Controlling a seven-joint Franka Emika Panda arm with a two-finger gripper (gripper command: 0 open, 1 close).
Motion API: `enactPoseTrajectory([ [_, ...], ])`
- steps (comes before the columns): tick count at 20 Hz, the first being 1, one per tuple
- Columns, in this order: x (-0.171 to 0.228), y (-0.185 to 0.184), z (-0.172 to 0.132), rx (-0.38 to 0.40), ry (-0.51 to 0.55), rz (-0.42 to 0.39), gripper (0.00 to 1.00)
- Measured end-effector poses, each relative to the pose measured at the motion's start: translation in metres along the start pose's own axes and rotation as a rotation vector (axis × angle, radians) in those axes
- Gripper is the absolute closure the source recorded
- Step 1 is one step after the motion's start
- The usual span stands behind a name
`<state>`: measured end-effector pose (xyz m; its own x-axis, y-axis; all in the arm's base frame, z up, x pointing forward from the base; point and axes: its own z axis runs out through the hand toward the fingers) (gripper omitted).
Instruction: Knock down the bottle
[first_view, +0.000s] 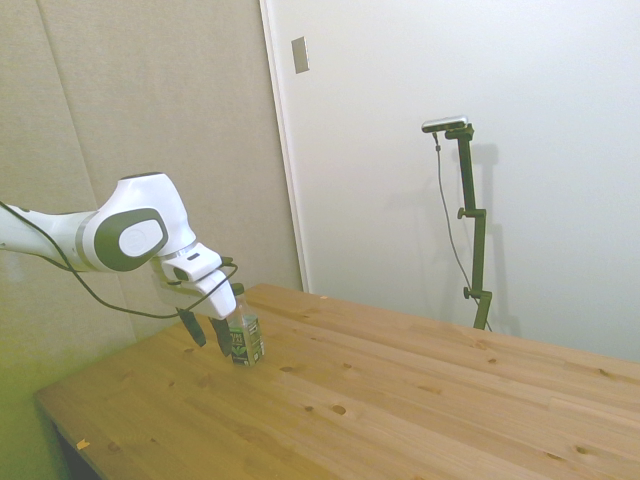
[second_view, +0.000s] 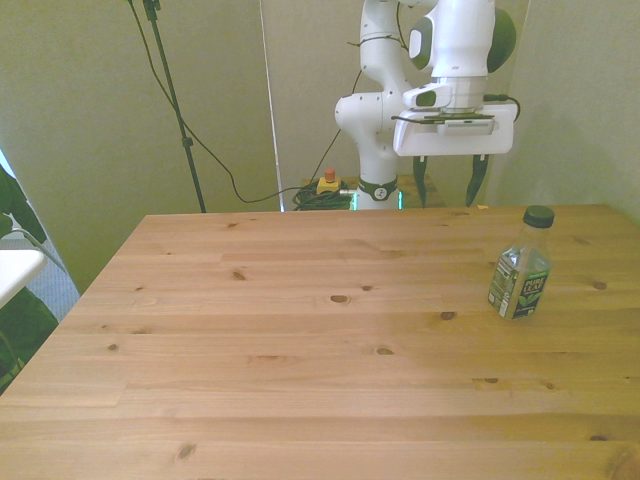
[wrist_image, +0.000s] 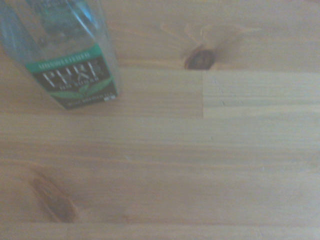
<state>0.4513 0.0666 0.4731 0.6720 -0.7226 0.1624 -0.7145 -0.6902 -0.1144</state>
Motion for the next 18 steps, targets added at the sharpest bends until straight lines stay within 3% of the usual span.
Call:
enactPoseTrajectory([
  [7,0.007,-0.044,-0.001,-0.016,0.027,-0.039,1.0],
  [18,0.013,-0.105,-0.004,-0.014,0.053,-0.036,1.0],
])
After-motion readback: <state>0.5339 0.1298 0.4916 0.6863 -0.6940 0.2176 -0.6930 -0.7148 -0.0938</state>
